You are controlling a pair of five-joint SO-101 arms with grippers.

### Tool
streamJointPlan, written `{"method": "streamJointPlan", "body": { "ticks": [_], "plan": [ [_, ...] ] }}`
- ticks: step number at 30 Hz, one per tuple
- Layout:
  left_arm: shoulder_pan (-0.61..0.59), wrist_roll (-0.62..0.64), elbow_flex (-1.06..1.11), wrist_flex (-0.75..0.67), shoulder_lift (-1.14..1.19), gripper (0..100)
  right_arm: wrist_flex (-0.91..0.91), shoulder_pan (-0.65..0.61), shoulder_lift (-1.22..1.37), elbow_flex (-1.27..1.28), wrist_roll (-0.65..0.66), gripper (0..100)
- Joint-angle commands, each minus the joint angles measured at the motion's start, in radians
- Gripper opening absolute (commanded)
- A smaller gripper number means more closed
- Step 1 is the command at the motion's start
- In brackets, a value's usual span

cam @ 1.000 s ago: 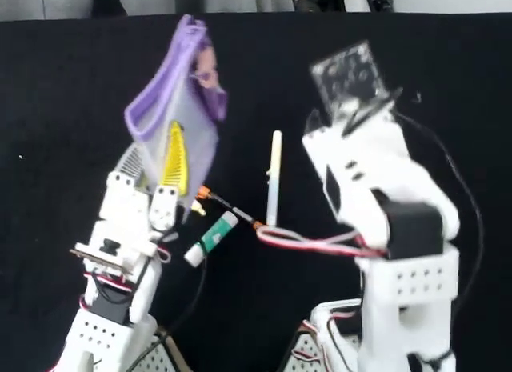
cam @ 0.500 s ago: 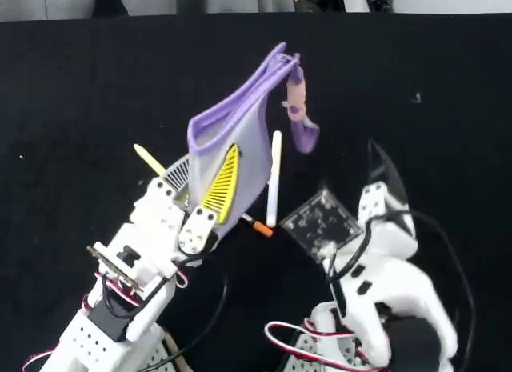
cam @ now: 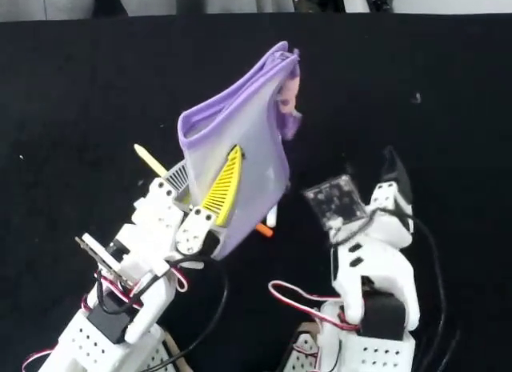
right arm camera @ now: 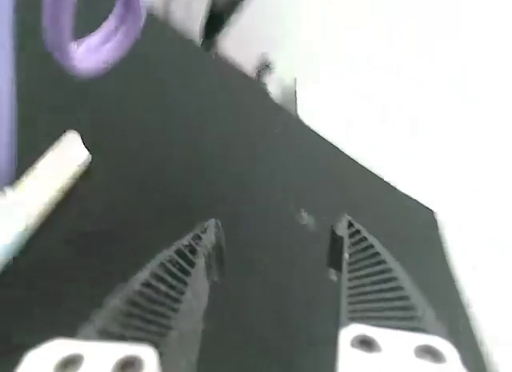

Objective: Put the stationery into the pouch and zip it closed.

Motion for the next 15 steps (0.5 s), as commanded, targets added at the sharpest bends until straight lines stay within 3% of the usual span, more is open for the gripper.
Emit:
{"method": "streamJointPlan", "body": {
  "ticks": [1, 6, 15],
  "plan": [
    [0.013, 0.012, -0.064, 0.0, -0.015, 3, -0.043, -0.094, 0.082, -0.085, -0.181, 21.4],
    [0.013, 0.012, -0.062, 0.011, -0.015, 3, -0.101, -0.15, 0.185, -0.206, -0.354, 25.7],
    [0.015, 0.012, -0.071, 0.068, -0.017, 3, -0.166, -0.25, 0.42, -0.397, -0.491, 25.5]
  ]
}}
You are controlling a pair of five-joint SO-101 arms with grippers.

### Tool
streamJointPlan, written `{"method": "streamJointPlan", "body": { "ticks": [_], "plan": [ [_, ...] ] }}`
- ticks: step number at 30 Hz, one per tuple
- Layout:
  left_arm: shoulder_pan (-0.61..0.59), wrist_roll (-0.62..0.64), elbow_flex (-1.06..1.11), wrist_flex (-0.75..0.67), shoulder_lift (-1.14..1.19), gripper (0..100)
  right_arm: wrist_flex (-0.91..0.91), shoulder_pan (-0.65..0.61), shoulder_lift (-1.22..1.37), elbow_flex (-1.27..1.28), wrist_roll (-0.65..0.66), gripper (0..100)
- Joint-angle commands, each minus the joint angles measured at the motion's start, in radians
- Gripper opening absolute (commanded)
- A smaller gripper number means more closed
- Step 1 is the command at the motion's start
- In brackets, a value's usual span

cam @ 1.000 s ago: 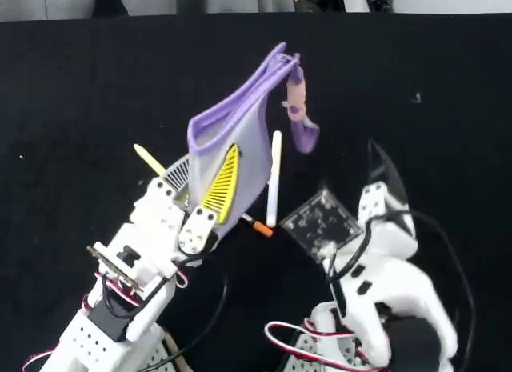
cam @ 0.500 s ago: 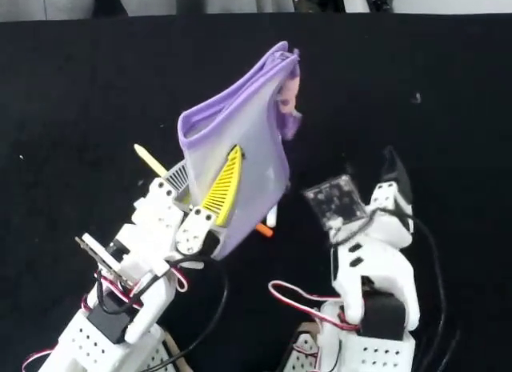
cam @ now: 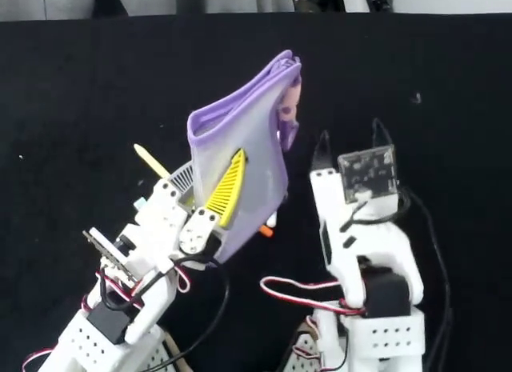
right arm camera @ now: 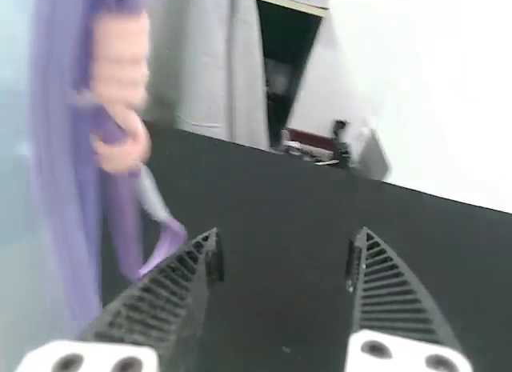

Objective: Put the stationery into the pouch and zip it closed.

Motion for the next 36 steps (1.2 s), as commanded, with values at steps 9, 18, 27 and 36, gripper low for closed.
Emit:
{"method": "streamJointPlan", "body": {
  "ticks": [9, 18, 27, 36],
  "plan": [
    [0.01, 0.009, -0.071, 0.003, -0.017, 3, -0.144, -0.146, 0.171, -0.222, -0.063, 25.4],
    [0.01, 0.009, -0.071, 0.005, -0.017, 3, -0.275, -0.181, 0.262, -0.229, -0.15, 25.4],
    [0.01, 0.005, -0.064, 0.003, -0.017, 3, -0.078, -0.285, 0.171, -0.291, -0.146, 25.4],
    [0.008, 0.005, -0.065, 0.005, -0.017, 3, -0.091, -0.288, 0.22, -0.291, -0.091, 25.4]
  ]
}}
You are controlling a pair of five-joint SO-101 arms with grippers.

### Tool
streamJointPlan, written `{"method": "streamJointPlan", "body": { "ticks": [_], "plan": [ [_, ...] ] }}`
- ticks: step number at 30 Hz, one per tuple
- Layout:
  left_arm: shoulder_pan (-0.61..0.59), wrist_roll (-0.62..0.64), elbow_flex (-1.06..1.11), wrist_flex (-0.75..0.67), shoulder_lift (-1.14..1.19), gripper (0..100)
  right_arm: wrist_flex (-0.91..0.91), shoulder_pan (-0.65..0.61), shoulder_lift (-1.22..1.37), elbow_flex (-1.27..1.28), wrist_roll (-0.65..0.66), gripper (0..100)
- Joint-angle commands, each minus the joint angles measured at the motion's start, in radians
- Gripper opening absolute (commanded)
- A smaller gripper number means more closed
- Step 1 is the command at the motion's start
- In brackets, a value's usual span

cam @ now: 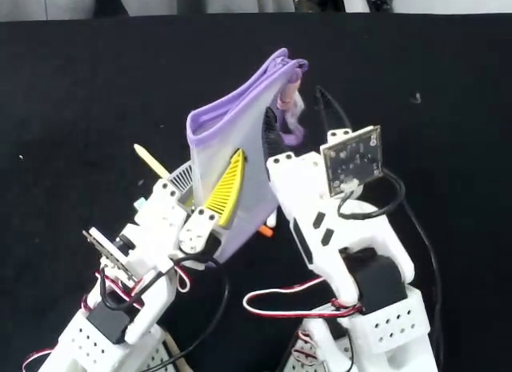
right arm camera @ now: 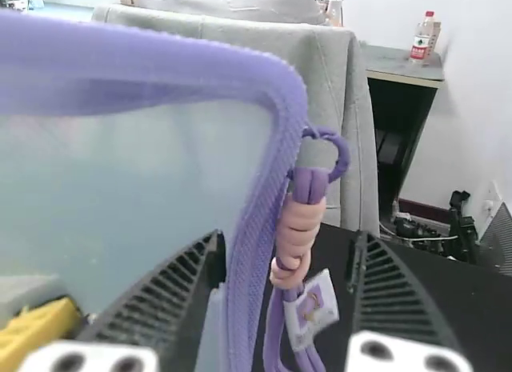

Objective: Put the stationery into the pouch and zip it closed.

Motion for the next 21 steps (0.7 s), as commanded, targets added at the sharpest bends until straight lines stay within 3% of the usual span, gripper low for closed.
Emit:
{"method": "streamJointPlan", "body": {
  "ticks": [1, 7, 16, 21],
  "plan": [
    [0.008, 0.005, -0.064, 0.002, -0.012, 3, -0.035, 0.015, 0.061, -0.062, 0.051, 25.4],
    [0.008, 0.006, -0.064, 0.003, -0.012, 3, -0.164, 0.124, 0.262, -0.074, 0.049, 25.4],
    [0.01, 0.005, -0.064, 0.003, -0.012, 3, -0.203, 0.112, 0.383, -0.14, 0.049, 25.3],
    [0.01, 0.005, -0.062, 0.003, -0.012, 3, -0.143, 0.11, 0.354, -0.14, 0.049, 16.5]
  ]
}}
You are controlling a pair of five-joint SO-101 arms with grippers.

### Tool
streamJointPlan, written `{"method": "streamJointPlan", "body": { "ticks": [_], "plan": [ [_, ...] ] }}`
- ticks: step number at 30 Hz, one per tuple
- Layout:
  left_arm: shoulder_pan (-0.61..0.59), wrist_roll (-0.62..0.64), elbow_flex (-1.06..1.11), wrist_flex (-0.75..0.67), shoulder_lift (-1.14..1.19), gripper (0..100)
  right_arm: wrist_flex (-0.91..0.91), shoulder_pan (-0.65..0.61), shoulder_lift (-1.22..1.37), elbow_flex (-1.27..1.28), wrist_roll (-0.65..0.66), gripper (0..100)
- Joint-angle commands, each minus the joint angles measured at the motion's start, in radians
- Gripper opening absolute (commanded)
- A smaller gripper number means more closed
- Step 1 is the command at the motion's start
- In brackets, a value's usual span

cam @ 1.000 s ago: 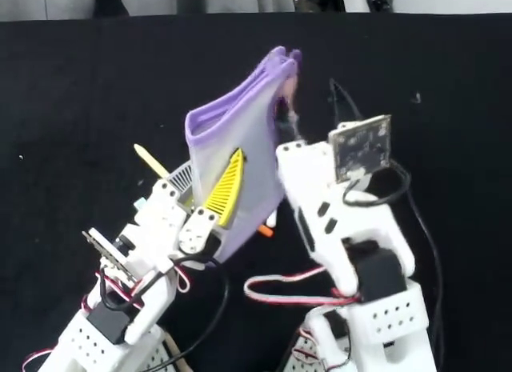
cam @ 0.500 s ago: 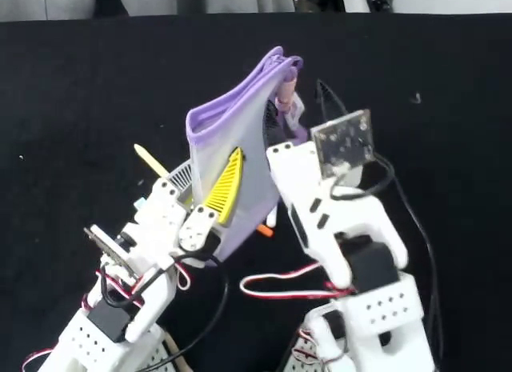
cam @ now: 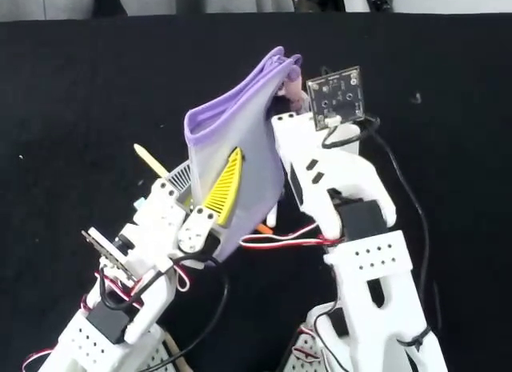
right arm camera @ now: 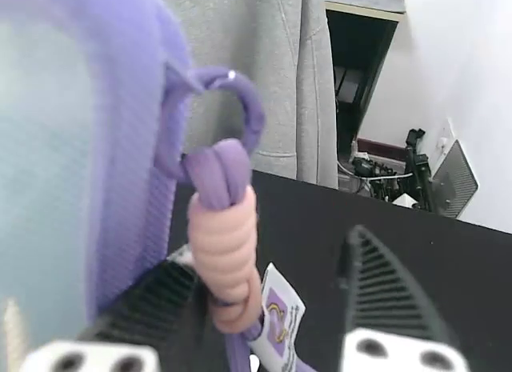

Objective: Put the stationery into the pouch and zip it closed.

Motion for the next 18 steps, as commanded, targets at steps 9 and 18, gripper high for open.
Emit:
{"method": "streamJointPlan", "body": {
  "ticks": [9, 18],
  "plan": [
    [0.008, 0.003, -0.061, 0.0, -0.012, 3, 0.106, -0.095, -0.317, 0.035, 0.023, 28.3],
    [0.008, 0.003, -0.042, 0.002, -0.012, 3, 0.021, -0.1, -0.291, 0.082, 0.055, 22.7]
  ]
}}
